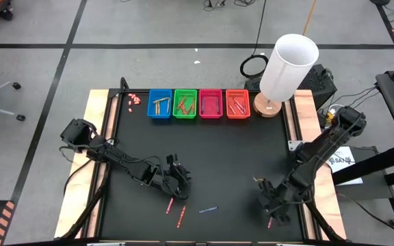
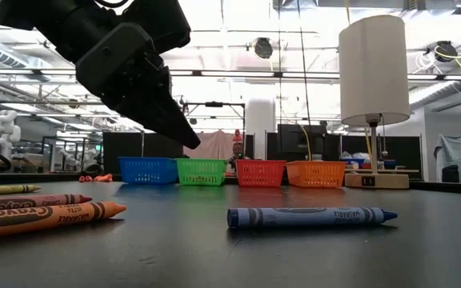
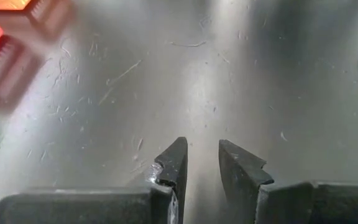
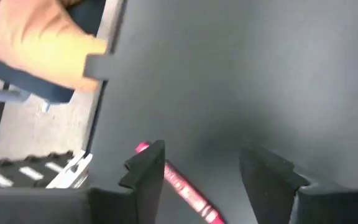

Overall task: Sort crayons
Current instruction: Put the red crayon into the orange bin

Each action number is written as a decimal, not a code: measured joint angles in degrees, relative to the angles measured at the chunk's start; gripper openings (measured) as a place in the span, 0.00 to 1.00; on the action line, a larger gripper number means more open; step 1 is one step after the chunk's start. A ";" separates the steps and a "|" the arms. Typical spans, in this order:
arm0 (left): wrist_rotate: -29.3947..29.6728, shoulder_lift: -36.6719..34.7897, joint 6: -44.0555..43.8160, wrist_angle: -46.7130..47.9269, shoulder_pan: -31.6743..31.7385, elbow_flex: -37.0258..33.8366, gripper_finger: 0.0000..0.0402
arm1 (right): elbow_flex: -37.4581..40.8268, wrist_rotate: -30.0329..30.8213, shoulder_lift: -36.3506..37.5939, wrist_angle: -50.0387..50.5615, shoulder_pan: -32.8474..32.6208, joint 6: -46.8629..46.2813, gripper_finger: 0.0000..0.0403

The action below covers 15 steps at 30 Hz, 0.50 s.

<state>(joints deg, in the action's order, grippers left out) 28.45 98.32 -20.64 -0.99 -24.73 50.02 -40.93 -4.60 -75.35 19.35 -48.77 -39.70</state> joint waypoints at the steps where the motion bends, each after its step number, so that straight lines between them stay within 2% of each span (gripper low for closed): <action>1: 0.02 0.00 -0.06 -0.01 0.00 0.00 0.22 | 0.00 -0.01 0.00 -0.04 -0.78 -0.05 0.46; 6: 0.02 0.00 -0.11 -0.13 0.00 0.00 0.22 | 0.00 -0.20 0.00 0.41 -4.84 0.78 0.41; 9: 0.07 0.00 -1.34 -0.35 0.00 0.00 0.22 | 0.00 0.27 0.00 0.81 -6.61 4.47 0.40; 15: 0.57 0.02 -1.62 -1.57 0.00 0.00 0.22 | 0.00 3.28 -0.64 2.37 -7.78 10.77 0.41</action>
<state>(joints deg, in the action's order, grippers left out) 29.02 98.34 -22.26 -2.57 -24.73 50.02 -40.93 -1.32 -75.99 21.72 -56.55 -28.93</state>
